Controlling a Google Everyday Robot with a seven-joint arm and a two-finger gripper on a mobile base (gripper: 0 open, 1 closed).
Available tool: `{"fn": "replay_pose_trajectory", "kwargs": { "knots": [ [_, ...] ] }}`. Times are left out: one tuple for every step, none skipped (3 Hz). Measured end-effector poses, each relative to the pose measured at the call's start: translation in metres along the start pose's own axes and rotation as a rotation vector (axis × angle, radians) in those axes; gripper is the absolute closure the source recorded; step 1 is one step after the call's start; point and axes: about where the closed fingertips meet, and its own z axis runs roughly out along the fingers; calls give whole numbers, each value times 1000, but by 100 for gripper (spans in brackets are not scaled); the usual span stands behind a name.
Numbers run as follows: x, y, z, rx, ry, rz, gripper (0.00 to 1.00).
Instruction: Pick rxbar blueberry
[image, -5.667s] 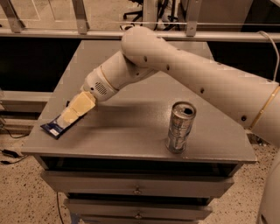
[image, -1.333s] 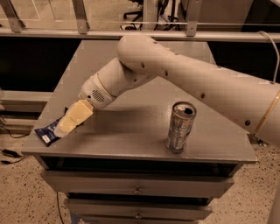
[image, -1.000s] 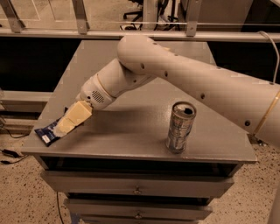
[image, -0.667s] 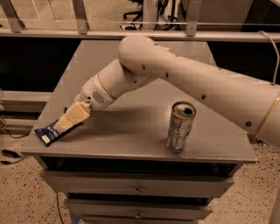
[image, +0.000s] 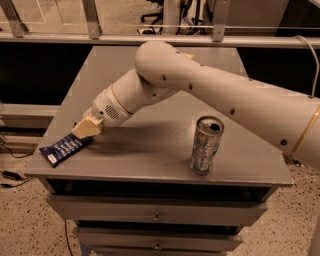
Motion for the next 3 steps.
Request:
{"fn": "replay_pose_trajectory", "kwargs": {
  "knots": [
    [0, 0, 0, 0, 0, 0, 100],
    [-1, 0, -1, 0, 0, 0, 100],
    [-1, 0, -1, 0, 0, 0, 100]
  ]
}}
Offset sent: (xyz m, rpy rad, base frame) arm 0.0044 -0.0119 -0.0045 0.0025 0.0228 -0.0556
